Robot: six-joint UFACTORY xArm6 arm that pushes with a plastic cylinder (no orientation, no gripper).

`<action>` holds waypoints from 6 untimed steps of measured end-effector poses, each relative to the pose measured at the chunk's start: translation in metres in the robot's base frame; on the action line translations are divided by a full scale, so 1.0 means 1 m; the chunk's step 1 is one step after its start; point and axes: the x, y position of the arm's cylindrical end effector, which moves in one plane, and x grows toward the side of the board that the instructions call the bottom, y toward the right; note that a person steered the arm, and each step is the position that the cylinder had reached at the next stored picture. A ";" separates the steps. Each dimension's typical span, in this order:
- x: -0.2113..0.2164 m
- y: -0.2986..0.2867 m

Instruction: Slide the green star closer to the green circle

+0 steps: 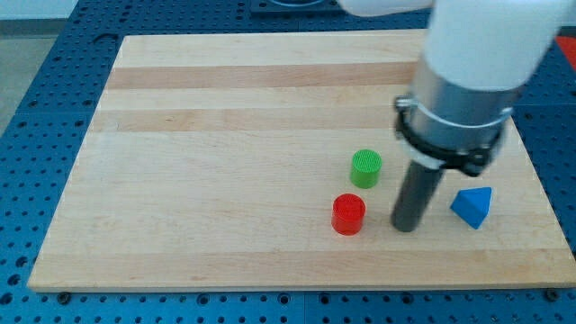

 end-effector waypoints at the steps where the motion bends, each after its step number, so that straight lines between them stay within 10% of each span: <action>1: -0.015 -0.039; 3: -0.029 -0.079; 6: -0.104 0.045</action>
